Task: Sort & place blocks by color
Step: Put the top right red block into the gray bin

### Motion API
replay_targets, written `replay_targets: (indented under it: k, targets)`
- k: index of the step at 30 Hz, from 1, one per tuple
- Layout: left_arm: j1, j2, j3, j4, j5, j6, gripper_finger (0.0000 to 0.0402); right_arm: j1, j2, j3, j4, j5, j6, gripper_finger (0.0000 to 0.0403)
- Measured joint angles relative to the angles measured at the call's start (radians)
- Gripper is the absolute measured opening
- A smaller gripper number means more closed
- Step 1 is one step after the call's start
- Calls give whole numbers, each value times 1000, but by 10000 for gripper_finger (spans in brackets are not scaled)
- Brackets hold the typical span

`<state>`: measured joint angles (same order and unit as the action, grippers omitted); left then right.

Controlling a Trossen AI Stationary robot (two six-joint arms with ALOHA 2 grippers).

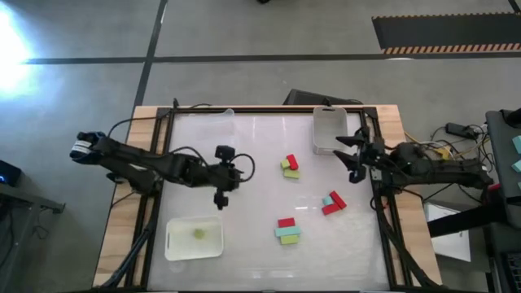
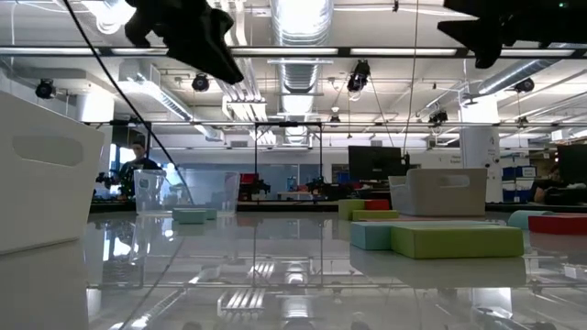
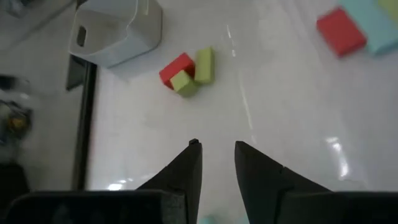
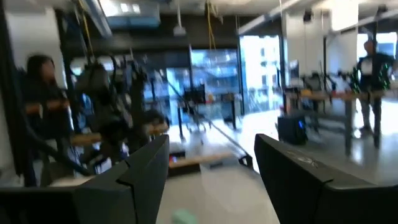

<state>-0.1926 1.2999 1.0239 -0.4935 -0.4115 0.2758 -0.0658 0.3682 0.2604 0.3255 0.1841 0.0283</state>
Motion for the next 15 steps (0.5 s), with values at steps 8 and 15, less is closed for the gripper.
replay_targets:
  k: [8,15]
  targets:
    - [37,-122,-81,160,-113,131,79,0,199,238,-347,4,140,226]
    - [38,-207,-126,181,-150,150,79,9,367,439,-810,-13,416,226]
